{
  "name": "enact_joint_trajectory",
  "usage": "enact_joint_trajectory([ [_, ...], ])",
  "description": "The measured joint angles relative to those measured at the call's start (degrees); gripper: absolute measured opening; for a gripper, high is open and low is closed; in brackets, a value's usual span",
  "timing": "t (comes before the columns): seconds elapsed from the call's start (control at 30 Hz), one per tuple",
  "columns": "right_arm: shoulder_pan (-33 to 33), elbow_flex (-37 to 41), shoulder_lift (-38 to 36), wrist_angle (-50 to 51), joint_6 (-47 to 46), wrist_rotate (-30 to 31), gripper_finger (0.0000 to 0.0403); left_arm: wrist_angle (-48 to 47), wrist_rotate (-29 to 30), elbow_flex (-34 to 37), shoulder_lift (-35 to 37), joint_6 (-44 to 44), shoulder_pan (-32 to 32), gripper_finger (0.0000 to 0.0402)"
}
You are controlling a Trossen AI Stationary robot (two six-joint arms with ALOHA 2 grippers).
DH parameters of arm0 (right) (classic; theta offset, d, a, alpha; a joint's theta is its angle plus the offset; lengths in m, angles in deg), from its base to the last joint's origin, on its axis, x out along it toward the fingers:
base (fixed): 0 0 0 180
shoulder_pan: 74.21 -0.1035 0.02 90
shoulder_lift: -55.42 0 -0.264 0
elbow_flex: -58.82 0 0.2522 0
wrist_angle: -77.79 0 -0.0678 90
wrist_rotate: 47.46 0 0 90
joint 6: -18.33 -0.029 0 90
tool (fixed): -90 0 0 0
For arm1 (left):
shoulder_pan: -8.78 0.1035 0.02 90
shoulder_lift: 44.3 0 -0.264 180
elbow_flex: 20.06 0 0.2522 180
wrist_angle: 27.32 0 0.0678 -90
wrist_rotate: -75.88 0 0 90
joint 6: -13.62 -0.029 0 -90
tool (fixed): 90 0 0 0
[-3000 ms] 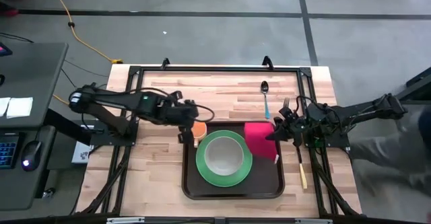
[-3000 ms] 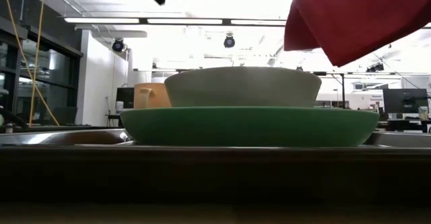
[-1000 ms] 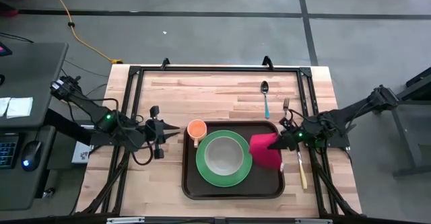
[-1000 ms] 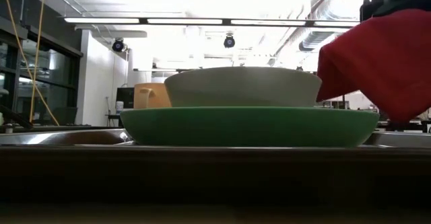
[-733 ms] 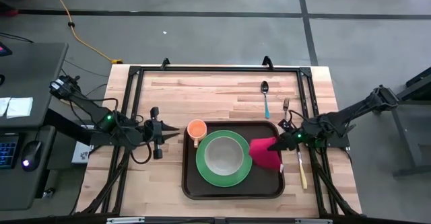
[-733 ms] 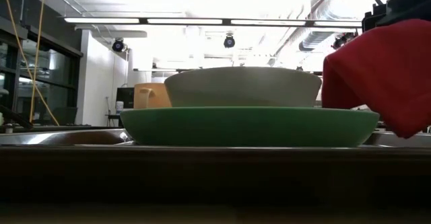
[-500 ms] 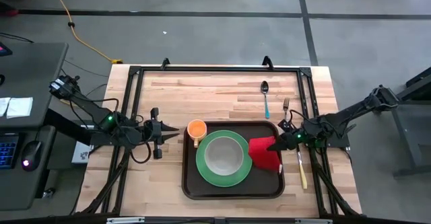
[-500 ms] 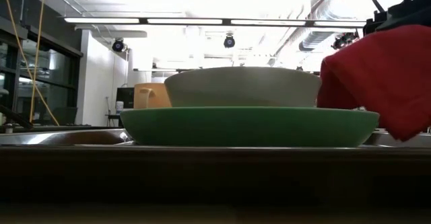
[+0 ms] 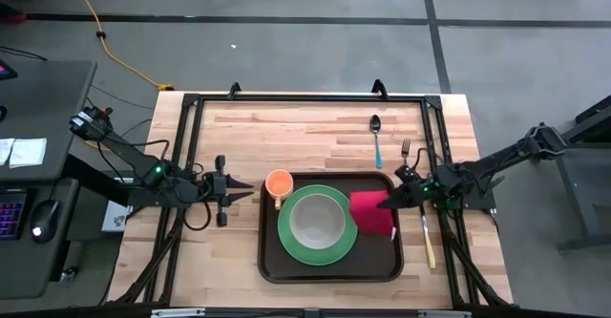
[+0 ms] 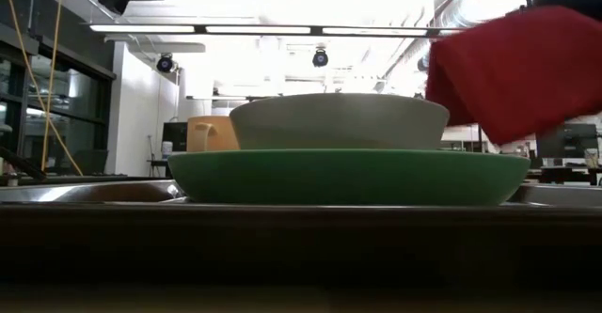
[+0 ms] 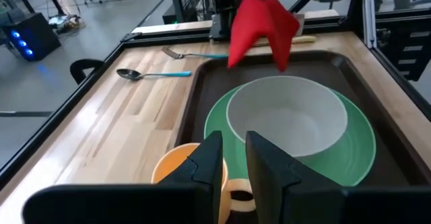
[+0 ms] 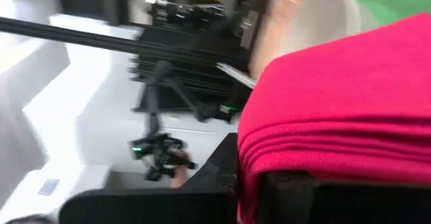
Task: Set up tray
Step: Put the red table napkin on the black tray to the right of the green plate
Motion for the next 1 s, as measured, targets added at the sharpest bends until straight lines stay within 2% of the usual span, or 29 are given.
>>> enact_joint_trajectory([
  [0.1, 0.68, -0.01, 0.09, 0.53, 0.91, 0.37, 0.0000, 0.25, -0.01, 0.61, 0.15, 0.13, 0.00, 0.0097],
  [0.23, 0.80, 0.04, 0.54, 8.16, -1.40, -1.22, 0.0000, 0.55, -0.42, 1.26, 0.49, 0.16, 0.00, 0.0097],
  [0.47, 0.75, 0.00, 0.50, 11.69, -2.93, -3.08, 0.0000, 0.46, -0.42, 1.51, 0.49, 0.17, 0.02, 0.0097],
  [0.73, 0.78, -0.01, 0.43, 8.00, -3.75, -3.51, 0.0000, 0.46, -0.45, 1.51, 0.49, 0.17, 0.00, 0.0097],
  [1.0, -0.26, 0.01, 0.48, 11.69, -8.24, -4.47, 0.0000, 0.44, -0.45, 1.51, 0.47, 0.17, 0.02, 0.0097],
])
